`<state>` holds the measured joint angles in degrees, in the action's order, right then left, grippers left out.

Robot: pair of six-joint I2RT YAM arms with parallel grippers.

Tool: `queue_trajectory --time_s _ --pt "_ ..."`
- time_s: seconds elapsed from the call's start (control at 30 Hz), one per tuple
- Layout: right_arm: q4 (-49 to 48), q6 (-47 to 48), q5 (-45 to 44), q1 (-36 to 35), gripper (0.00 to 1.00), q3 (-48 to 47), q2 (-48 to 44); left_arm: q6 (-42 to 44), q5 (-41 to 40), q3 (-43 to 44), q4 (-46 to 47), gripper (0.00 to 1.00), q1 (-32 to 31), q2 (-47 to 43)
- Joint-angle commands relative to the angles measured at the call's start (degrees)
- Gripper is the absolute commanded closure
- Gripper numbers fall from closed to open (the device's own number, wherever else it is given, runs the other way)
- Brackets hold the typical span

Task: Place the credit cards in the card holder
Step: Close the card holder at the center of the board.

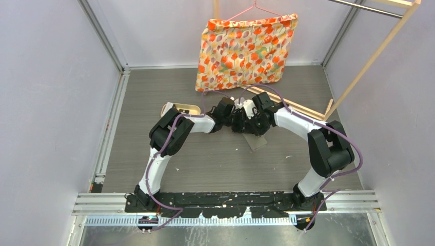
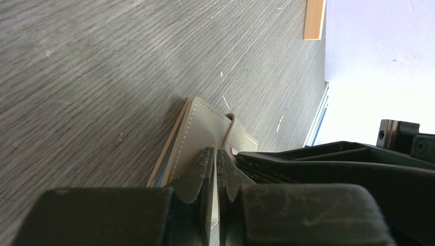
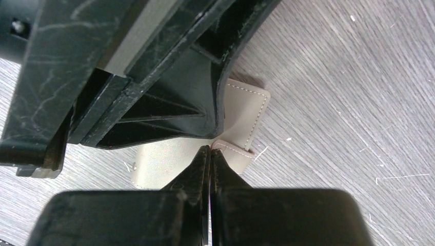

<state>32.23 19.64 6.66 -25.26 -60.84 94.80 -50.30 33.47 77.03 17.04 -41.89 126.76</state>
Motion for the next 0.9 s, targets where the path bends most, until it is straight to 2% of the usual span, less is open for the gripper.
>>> queue_trajectory --time_s 0.0,0.87 --pt "0.69 1.28 0.04 -0.56 0.99 -0.33 -0.95 1.88 -0.67 0.67 -1.79 0.92 -0.12 0.77" --pt "-0.32 1.63 -4.02 -2.91 0.99 -0.09 0.32 1.88 -0.27 0.66 -1.57 0.92 -0.12 0.77"
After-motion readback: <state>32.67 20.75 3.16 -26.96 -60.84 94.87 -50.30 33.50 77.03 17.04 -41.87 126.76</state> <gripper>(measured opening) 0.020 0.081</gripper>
